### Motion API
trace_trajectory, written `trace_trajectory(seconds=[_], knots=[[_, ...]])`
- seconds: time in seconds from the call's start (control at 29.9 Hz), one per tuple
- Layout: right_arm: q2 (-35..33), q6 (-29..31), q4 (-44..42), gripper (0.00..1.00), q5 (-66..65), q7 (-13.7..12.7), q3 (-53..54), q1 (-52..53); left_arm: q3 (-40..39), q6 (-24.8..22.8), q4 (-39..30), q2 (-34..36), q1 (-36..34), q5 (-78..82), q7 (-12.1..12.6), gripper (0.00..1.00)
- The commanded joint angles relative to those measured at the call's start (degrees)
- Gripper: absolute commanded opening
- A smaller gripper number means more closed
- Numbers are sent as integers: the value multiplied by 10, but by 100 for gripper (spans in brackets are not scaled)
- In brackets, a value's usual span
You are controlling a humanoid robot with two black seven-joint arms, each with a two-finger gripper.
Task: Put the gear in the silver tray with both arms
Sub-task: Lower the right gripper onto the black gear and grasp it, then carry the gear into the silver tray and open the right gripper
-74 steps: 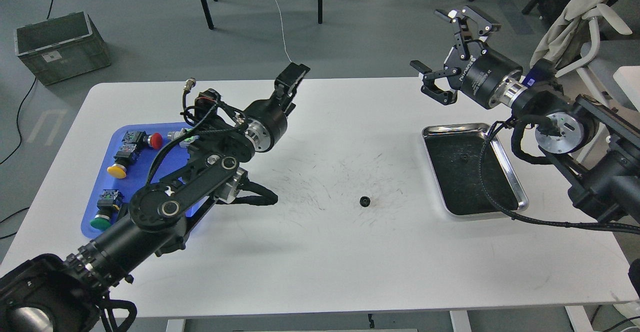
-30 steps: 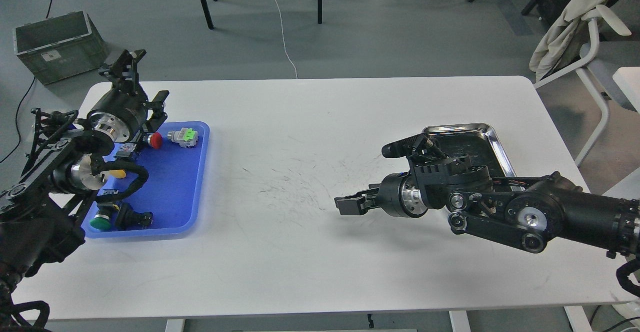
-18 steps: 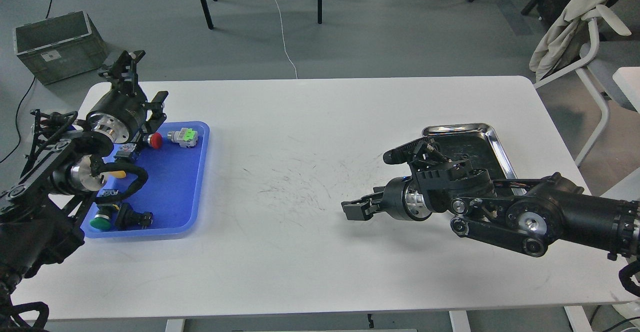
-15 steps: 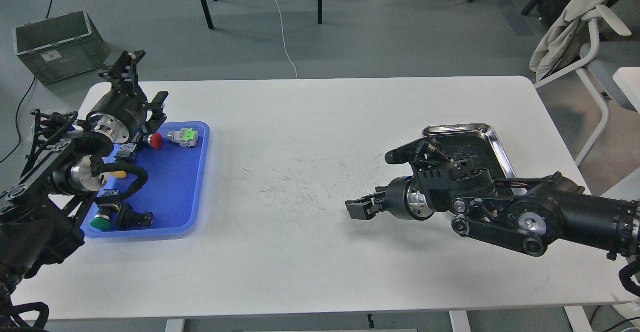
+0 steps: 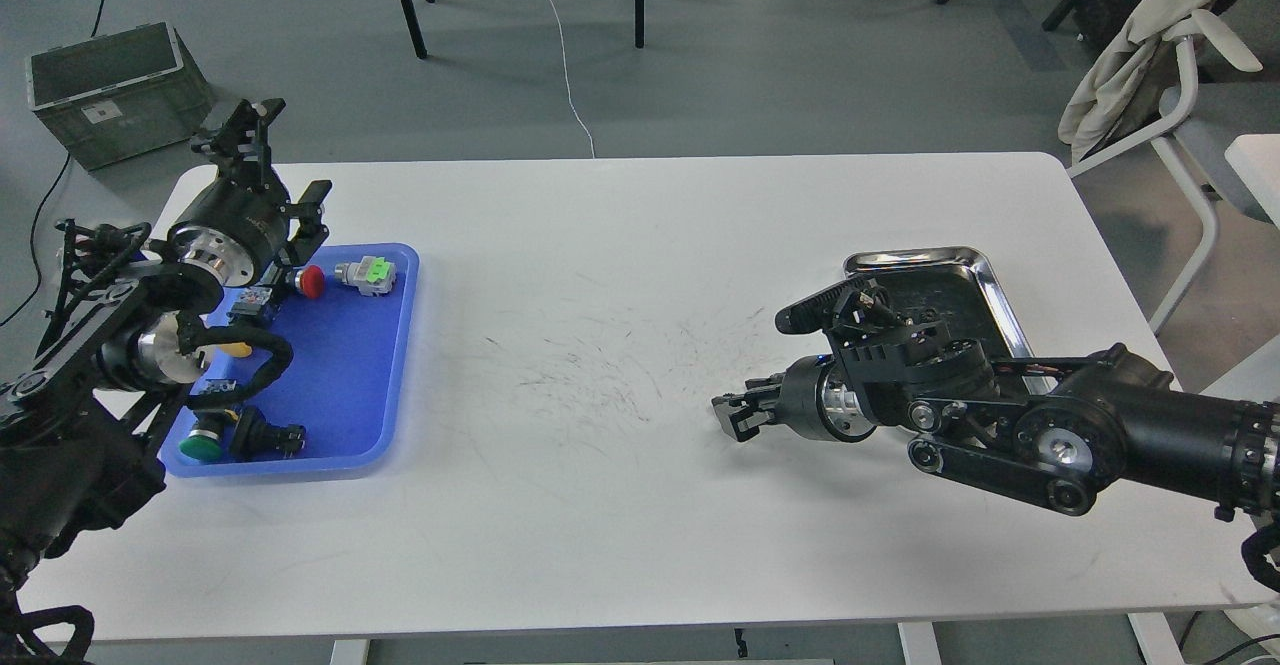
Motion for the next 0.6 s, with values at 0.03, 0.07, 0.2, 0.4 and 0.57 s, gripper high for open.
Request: trace_trajectory(seconds=[0.03, 0.07, 0.2, 0.4, 0.57], knots=[[0, 1, -2, 2, -1, 1, -2, 3, 0, 1, 0, 1, 0, 0, 0, 98], [0, 1, -2, 2, -1, 1, -2, 3, 0, 1, 0, 3, 0, 0, 0, 98], [-2, 1, -1, 2, -1, 1, -1, 5, 0, 1, 0, 9, 0, 0, 0, 98], [-58, -2, 8, 2, 6, 5, 43, 39, 0, 0, 0, 16, 0, -1, 0, 98], [-128, -1, 30, 2, 11, 13, 127, 43, 1, 0, -1, 14, -1, -1, 0, 98]])
